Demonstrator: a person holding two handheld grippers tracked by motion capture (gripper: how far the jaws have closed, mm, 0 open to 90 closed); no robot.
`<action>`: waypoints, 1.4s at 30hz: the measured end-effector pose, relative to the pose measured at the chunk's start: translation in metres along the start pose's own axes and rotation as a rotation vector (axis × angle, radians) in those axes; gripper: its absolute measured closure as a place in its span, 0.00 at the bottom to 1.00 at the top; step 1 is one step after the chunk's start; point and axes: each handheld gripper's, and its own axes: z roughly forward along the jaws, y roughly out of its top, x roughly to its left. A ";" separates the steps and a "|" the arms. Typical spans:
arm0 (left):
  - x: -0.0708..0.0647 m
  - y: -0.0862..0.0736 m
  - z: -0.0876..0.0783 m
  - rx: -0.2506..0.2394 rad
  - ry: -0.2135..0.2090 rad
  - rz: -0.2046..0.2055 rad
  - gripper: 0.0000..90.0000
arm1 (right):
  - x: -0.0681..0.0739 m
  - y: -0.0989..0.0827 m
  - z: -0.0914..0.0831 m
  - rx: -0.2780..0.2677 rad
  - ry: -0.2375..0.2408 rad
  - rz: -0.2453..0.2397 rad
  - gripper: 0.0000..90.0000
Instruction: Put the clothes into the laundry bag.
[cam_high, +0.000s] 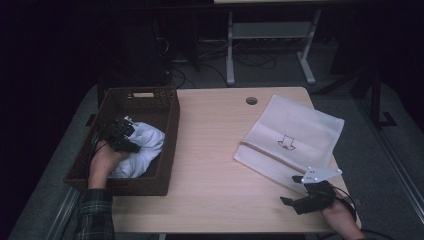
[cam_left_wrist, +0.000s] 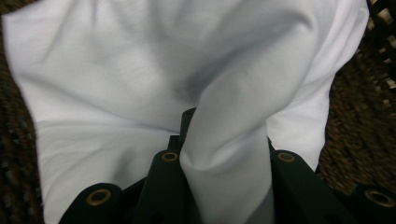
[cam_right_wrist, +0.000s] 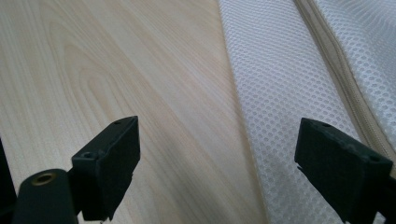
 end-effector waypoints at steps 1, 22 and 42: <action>0.000 0.000 0.000 0.000 0.000 0.000 0.84 | 0.000 0.000 0.000 0.000 0.000 0.000 0.15; 0.016 0.007 -0.061 -0.175 -0.075 -0.032 0.86 | 0.000 0.000 -0.001 -0.003 -0.010 0.004 0.15; -0.007 0.039 -0.121 -0.330 -0.206 0.047 0.86 | 0.001 0.000 -0.002 -0.009 -0.012 -0.001 0.15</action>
